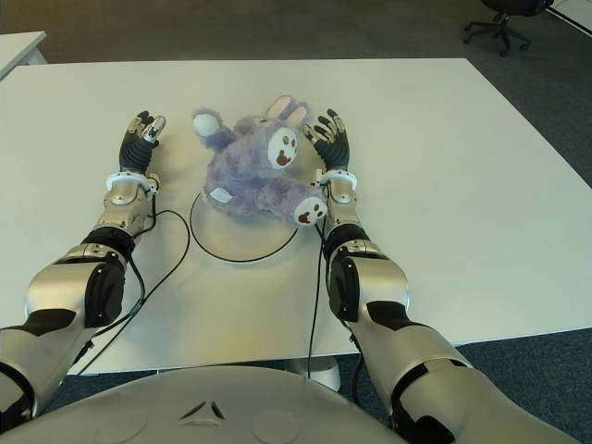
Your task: Put the doll into the plate.
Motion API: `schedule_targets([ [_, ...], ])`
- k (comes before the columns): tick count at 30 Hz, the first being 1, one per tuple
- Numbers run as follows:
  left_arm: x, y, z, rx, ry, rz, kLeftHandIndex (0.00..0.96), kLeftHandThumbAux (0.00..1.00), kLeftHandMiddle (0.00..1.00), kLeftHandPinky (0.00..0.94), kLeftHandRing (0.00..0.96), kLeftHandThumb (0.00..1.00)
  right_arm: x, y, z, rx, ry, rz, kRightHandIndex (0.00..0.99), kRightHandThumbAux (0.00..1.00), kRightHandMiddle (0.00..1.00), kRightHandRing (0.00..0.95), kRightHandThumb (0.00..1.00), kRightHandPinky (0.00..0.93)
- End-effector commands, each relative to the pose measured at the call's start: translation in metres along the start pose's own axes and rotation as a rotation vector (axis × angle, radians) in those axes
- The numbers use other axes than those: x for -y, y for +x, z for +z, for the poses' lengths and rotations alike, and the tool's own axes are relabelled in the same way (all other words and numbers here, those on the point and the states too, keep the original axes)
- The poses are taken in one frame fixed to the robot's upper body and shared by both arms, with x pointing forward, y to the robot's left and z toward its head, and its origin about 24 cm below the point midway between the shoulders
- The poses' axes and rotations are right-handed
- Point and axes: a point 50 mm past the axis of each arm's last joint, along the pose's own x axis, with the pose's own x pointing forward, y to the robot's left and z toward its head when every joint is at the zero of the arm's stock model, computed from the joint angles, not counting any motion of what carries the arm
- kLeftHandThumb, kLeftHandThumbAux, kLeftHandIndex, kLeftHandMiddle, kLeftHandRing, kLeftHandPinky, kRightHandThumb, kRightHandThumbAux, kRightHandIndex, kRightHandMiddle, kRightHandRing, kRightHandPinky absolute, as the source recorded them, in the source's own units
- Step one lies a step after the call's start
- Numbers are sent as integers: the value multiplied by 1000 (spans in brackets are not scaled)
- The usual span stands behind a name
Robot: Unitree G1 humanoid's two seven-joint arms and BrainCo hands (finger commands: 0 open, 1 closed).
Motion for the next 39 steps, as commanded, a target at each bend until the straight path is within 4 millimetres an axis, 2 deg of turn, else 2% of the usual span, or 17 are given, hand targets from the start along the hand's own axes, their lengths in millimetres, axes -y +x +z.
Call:
schedule_targets([
  [1,3,-24,-52,-225,-10,-3,0,407,91,65,85,0,10,-39,-68,-278,4,-37,83,771,167,183,335,225],
  [6,3,-24,-52,-222,-8,-2,0,408,96,61,88,0,10,-39,-68,-278,4,-38,85,770,169,186,341,225],
  [15,3,-24,-52,-218,-11,-8,0,409,116,114,112,0,10,-39,-69,-279,3,-38,80,777,166,177,353,205],
  [19,3,-24,-51,-212,-11,-13,0,407,105,69,100,0,10,-39,-69,-280,0,-40,80,779,167,179,348,213],
  [39,4,-25,-53,-216,-12,-15,0,407,98,92,96,0,11,-39,-69,-282,1,-43,77,764,159,171,348,207],
])
